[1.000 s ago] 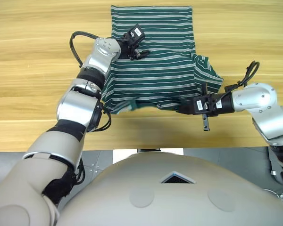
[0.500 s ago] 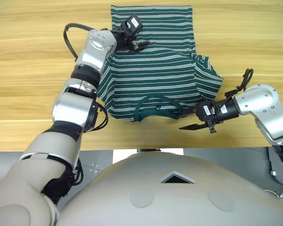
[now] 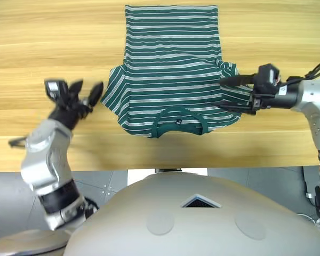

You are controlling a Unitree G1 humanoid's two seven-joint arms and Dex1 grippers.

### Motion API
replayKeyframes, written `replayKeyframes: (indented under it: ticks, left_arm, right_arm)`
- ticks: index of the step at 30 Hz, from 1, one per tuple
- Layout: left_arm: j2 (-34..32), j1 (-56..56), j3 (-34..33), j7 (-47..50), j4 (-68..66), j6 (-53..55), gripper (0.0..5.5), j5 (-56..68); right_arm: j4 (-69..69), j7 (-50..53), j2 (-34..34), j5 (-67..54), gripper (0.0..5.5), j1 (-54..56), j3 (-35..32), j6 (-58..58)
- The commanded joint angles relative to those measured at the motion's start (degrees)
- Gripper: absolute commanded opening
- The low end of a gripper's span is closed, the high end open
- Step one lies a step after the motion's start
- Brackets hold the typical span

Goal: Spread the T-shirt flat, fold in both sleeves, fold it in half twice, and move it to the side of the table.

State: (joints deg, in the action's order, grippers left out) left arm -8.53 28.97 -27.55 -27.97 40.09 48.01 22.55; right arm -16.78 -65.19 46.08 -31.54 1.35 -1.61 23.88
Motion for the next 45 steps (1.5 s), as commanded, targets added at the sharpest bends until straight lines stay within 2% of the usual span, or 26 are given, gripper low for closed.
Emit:
replayKeyframes:
  ticks: [1, 7, 15, 19, 25, 33, 38, 40, 45]
  left_arm:
    - [1.9, 6.9, 0.3, 3.8, 6.2, 0.5, 3.35, 0.4]
    - [2.7, 8.4, 3.6, 7.3, 2.9, -0.7, 3.35, 0.0]
    - [4.1, -6.1, 4.9, 12.7, -8.6, 2.0, 3.35, 3.9]
    - [5.0, -8.4, 4.8, 14.4, -12.5, 3.3, 3.35, 5.9]
    - [4.4, -5.8, 8.2, 14.2, -12.8, 3.2, 2.48, 6.4]
    - [3.5, -7.2, 9.1, 15.1, -16.5, 0.8, 1.28, 5.8]
    - [3.1, -8.1, 9.8, 15.4, -17.6, -1.9, 0.26, 5.3]
    - [3.0, -8.2, 10.1, 15.3, -17.8, -2.6, 0.03, 5.5]
    - [2.3, -8.4, 9.8, 14.9, -17.0, -7.0, 0.03, 5.5]
  right_arm:
    - [-2.7, 1.3, 0.8, -2.5, 3.00, -4.7, -5.5, 1.1]
    - [-5.2, 2.9, 0.7, -3.3, 3.00, -6.9, -8.1, 1.5]
    - [-7.4, 5.3, -0.2, -2.7, 3.00, -9.1, -9.1, 0.7]
    - [-7.7, 5.5, -0.1, -3.0, 3.00, -9.2, -9.8, 0.6]
    - [-8.4, 6.1, 0.0, -3.4, 3.05, -8.2, -9.8, 1.3]
    - [-9.3, 6.4, -0.2, -3.6, 3.05, -7.8, -9.5, 1.2]
    - [-9.2, 6.2, -0.3, -3.6, 3.05, -7.5, -9.5, 0.6]
    - [-9.4, 6.3, -0.4, -3.6, 3.05, -7.6, -9.6, 0.5]
    - [-8.9, 6.0, -0.1, -2.7, 3.05, -7.1, -9.0, -0.3]
